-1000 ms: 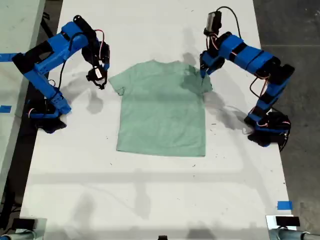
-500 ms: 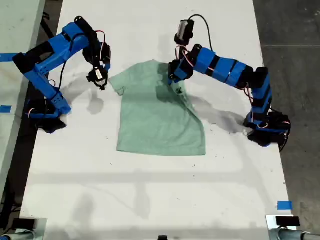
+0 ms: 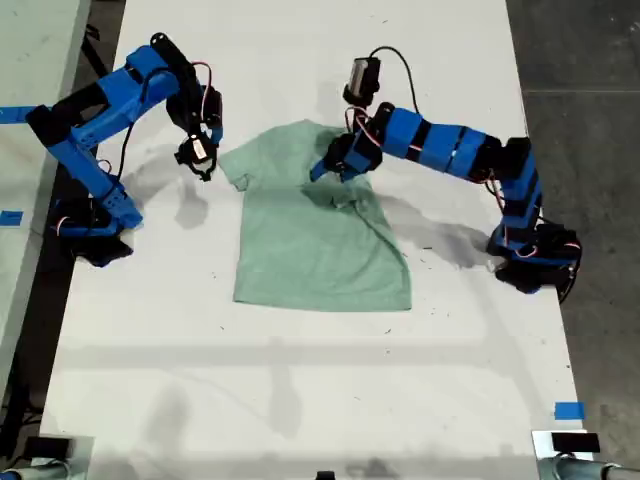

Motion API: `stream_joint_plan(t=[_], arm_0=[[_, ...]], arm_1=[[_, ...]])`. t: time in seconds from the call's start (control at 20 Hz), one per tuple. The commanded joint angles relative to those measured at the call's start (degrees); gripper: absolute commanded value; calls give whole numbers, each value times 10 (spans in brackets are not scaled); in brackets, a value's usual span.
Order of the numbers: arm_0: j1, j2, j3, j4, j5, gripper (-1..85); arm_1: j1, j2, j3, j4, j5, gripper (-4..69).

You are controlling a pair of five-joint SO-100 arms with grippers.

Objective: Fold tshirt

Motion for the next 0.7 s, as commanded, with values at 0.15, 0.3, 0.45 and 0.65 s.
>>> stream_joint_plan(t=[0.15, 0.3, 0.45, 0.65], arm_0=[[18, 3, -58, 14, 10, 251], [14, -23, -57, 5, 18, 317], [8, -69, -43, -32, 22, 312], [-24, -124, 30, -143, 32, 282]], arm_1=[[36, 182, 61, 94, -40, 212], [37, 216, 100, 102, -37, 212], [36, 247, 127, 102, -36, 211], [24, 294, 152, 102, -30, 207]])
